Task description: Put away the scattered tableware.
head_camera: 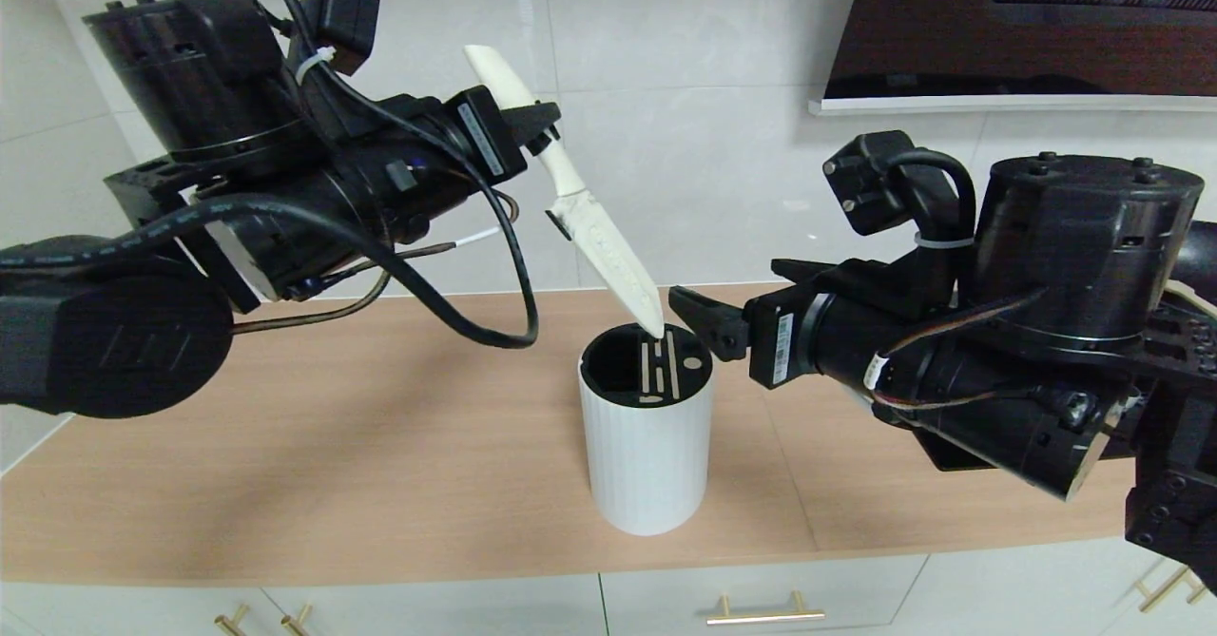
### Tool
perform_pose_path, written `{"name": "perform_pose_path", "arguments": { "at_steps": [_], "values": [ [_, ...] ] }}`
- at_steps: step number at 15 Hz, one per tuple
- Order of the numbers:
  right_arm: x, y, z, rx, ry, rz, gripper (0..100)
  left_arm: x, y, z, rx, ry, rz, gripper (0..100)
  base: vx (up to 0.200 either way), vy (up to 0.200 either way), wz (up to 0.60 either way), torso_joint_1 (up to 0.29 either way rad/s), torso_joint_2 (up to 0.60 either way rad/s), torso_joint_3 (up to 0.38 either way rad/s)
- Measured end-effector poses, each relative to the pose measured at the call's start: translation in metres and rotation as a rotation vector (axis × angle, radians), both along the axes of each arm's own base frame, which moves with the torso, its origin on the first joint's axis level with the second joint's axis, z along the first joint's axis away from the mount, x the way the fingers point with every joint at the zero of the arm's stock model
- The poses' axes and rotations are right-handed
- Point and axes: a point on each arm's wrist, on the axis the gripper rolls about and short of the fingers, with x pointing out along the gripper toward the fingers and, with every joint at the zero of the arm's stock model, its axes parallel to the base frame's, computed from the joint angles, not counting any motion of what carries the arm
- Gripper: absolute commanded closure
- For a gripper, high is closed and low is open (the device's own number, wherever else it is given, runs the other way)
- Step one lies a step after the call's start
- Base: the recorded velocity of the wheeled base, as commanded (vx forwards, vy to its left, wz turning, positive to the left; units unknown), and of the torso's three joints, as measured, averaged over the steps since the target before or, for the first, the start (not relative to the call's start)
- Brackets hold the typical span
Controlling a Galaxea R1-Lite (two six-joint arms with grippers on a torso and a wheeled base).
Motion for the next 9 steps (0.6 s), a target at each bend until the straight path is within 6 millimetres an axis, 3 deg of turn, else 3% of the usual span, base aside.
{"name": "perform_pose_path", "arguments": {
  "at_steps": [9],
  "values": [
    [0.008, -0.001, -0.006, -0.025, 0.005, -0.022, 0, -0.013, 0.011, -0.012, 0.208, -0.128, 0.052, 100, 0.000, 0.000, 0.00, 0.000, 0.00, 0.000]
  ]
}}
